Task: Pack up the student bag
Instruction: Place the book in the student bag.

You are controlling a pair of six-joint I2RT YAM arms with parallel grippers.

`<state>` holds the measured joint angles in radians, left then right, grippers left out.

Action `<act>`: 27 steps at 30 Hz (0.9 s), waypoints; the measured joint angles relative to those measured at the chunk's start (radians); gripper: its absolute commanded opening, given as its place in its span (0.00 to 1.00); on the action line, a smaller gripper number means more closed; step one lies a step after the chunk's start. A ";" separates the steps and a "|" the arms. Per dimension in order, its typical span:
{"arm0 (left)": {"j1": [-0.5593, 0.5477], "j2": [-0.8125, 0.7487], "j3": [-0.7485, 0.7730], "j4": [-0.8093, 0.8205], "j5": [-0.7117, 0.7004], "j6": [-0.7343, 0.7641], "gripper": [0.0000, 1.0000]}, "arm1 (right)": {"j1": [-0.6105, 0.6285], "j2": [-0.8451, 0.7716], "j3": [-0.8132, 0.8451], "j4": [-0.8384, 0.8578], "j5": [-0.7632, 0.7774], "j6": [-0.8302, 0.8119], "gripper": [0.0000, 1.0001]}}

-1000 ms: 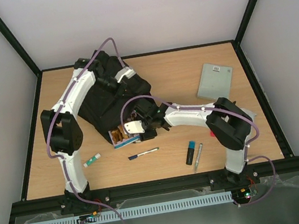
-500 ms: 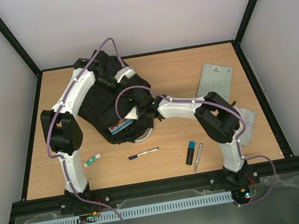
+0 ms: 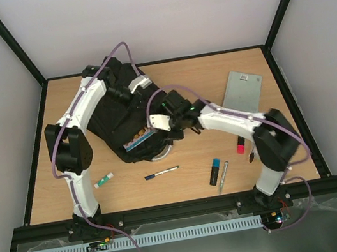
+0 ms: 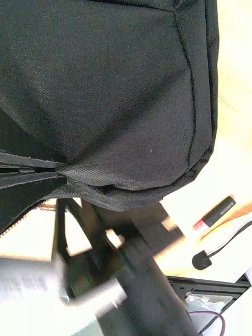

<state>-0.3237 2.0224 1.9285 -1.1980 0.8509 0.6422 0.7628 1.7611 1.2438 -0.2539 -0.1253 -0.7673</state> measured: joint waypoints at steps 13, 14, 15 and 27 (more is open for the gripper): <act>0.003 -0.011 -0.059 -0.034 -0.014 0.100 0.03 | -0.171 -0.249 -0.015 -0.226 -0.148 0.057 0.44; 0.003 -0.011 -0.063 -0.035 -0.016 0.108 0.02 | -0.171 -0.249 -0.015 -0.220 -0.143 0.066 0.47; 0.003 -0.011 -0.068 -0.037 -0.020 0.115 0.02 | -0.170 -0.249 -0.015 -0.212 -0.135 0.077 0.51; 0.010 -0.015 -0.145 -0.053 -0.045 0.173 0.04 | -0.180 -0.022 0.221 -0.107 -0.157 0.227 0.56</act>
<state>-0.3141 2.0071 1.7832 -1.2510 0.8062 0.8150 0.5827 1.7390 1.4651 -0.3607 -0.2825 -0.5404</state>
